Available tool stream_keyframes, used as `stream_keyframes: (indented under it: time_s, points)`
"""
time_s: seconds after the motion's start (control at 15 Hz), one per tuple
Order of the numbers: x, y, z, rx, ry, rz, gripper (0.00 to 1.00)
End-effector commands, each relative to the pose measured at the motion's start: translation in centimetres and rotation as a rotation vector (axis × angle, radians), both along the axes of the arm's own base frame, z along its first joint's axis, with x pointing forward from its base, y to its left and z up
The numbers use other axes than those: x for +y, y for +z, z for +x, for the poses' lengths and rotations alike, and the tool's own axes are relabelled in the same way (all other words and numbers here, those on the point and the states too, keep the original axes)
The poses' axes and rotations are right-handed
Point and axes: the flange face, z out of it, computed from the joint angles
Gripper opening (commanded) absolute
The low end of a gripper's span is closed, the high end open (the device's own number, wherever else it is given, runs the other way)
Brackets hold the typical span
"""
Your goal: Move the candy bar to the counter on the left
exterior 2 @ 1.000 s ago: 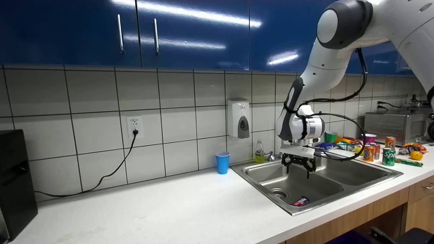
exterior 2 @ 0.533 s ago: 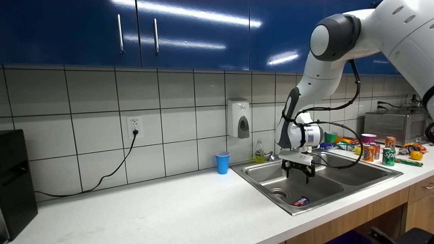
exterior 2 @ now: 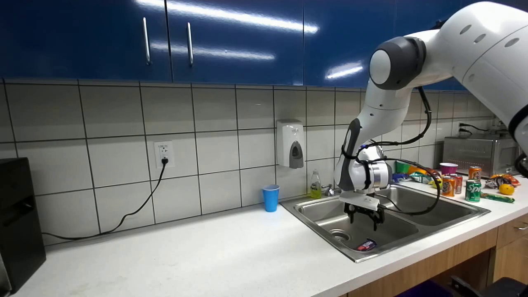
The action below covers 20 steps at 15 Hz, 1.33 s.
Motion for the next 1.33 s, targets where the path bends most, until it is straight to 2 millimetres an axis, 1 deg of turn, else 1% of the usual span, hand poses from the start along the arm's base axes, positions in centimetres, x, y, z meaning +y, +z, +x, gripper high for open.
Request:
stream_keyframes:
  time_s: [0.0, 0.53, 0.8, 1.27]
  points:
    - [-0.3, -1.2, 0.8, -0.008, -0.032, -0.019, 1.00]
    - [-0.9, -4.0, 1.0, 0.014, -0.051, -0.031, 1.00]
    - [-1.2, -5.1, 1.2, 0.023, -0.060, -0.035, 1.00]
    - [-1.1, -6.7, 1.8, 0.032, -0.059, -0.040, 1.00]
